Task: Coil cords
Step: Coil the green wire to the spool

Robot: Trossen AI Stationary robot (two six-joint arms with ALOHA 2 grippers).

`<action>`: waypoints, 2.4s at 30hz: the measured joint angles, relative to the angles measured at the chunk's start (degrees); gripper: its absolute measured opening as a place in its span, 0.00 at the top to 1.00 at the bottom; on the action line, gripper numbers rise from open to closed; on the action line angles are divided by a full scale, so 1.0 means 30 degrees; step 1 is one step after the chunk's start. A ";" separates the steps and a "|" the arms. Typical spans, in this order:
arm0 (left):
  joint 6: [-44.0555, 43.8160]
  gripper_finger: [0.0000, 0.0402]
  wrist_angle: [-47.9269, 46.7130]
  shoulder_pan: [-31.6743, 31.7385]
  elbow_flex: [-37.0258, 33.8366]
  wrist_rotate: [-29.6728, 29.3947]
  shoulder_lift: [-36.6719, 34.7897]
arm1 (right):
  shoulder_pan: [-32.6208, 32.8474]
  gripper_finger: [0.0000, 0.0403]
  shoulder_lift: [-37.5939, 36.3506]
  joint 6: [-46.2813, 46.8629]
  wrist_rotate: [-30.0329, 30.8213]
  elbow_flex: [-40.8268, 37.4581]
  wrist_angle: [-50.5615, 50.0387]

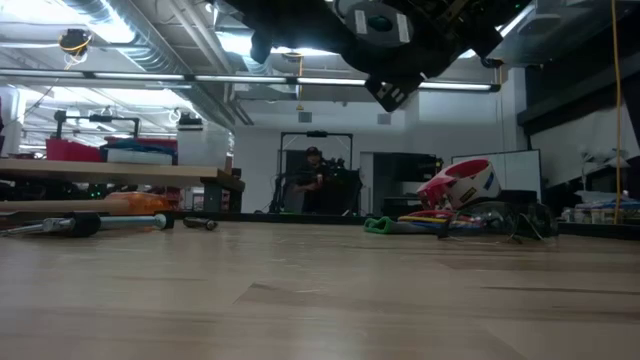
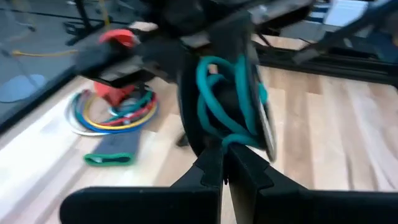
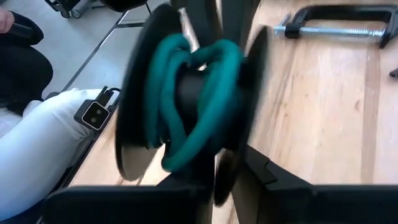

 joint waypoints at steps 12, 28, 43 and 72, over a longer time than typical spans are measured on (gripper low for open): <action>0.0503 0.99 -0.0291 -0.0364 0.0000 0.0542 -0.0022 | 0.0018 0.98 0.0000 -0.1146 -0.0073 0.0000 0.1149; -0.1365 0.74 -0.2344 -0.0408 -0.0023 0.0995 -0.0006 | 0.0468 0.99 -0.0001 -0.1572 -0.0005 0.0008 0.1179; -0.2164 0.79 -0.2831 -0.0529 -0.0036 0.1055 0.0036 | 0.0619 0.99 -0.0036 -0.1586 -0.0027 0.0051 0.0993; -0.1470 0.91 -0.2860 -0.0080 -0.0029 0.0521 0.0022 | 0.0597 0.98 -0.0036 -0.0289 0.0536 0.0022 0.0697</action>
